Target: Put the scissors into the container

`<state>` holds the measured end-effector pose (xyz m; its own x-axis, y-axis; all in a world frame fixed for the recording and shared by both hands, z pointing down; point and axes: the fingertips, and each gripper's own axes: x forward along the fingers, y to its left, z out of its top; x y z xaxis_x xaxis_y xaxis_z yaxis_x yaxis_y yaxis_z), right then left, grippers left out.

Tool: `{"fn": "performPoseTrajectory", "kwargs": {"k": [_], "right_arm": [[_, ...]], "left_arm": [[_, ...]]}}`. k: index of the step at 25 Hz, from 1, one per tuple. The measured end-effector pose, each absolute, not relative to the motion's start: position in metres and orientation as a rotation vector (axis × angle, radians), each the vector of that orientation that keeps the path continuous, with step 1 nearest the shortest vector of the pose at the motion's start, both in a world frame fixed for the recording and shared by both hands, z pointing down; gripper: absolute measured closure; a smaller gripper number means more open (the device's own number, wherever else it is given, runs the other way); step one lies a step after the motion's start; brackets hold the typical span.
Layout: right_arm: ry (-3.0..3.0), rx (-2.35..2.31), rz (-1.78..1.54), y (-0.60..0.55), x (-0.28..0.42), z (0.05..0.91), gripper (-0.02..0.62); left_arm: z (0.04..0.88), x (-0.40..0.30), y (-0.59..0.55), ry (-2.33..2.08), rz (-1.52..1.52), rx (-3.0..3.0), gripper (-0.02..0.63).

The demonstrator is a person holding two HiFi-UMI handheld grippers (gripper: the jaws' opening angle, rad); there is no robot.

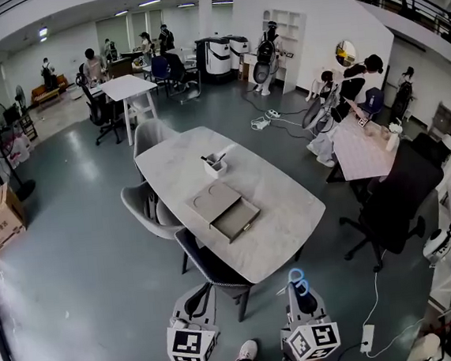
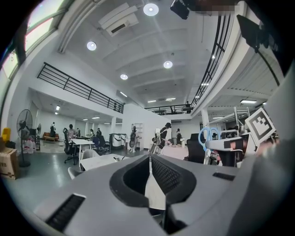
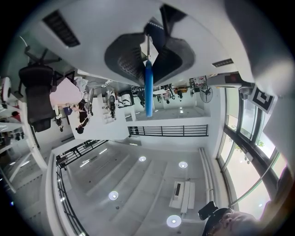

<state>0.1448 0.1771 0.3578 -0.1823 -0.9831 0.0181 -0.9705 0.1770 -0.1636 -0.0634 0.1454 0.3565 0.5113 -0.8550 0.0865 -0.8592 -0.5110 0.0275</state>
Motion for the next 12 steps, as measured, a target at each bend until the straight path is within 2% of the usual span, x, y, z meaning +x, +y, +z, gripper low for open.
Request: {"fn": "performPoseTrajectory", "kwargs": {"k": [12], "right_arm": [[2.372, -1.929, -0.236, 0.086, 0.193, 0.360, 0.554]], "left_arm": [[0.361, -0.021, 0.058, -1.562, 0.113, 2.621, 0.581]]}}
